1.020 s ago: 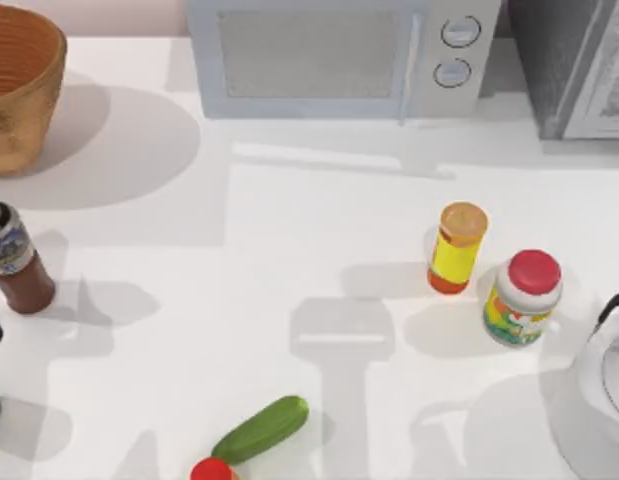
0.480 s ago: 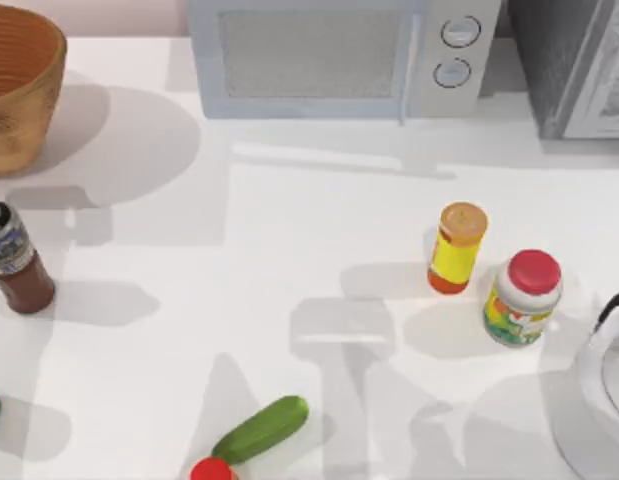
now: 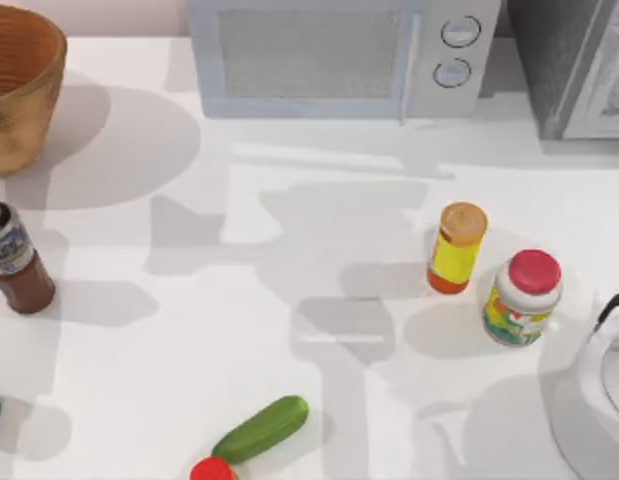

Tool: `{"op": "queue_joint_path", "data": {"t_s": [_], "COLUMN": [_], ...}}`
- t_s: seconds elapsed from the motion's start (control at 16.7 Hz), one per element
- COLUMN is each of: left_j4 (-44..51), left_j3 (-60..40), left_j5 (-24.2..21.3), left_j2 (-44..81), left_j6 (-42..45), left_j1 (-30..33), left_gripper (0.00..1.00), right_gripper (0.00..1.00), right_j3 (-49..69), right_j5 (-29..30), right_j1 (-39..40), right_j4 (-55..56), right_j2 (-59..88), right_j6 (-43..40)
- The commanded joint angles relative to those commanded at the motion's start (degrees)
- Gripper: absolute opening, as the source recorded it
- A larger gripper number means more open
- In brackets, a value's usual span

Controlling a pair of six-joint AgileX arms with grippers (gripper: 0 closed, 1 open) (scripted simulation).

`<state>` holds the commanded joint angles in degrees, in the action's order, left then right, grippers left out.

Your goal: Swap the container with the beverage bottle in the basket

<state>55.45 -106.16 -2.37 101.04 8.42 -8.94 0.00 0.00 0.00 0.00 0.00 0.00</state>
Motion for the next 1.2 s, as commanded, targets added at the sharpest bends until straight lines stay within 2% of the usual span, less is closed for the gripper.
{"op": "queue_joint_path", "data": {"t_s": [0.36, 0.66, 0.9, 1.2], "left_j4": [17.52, 27.33, 30.76, 30.92], "left_j3": [-32.92, -52.45, -59.75, -60.12], "left_j5": [-1.86, -3.14, -3.7, -3.73], "left_j2": [32.37, 50.89, 57.55, 57.88], "left_j6": [2.46, 3.81, 4.29, 4.31], "left_j1": [-1.76, -2.5, -2.61, -2.62], "left_gripper": [1.0, 1.0, 1.0, 1.0], "right_gripper": [1.0, 1.0, 1.0, 1.0], "right_j3": [0.0, 0.0, 0.0, 0.0], "right_j5": [0.0, 0.0, 0.0, 0.0], "right_j1": [0.0, 0.0, 0.0, 0.0], "right_j4": [0.0, 0.0, 0.0, 0.0], "right_j2": [0.0, 0.0, 0.0, 0.0], "right_j6": [0.0, 0.0, 0.0, 0.0]}}
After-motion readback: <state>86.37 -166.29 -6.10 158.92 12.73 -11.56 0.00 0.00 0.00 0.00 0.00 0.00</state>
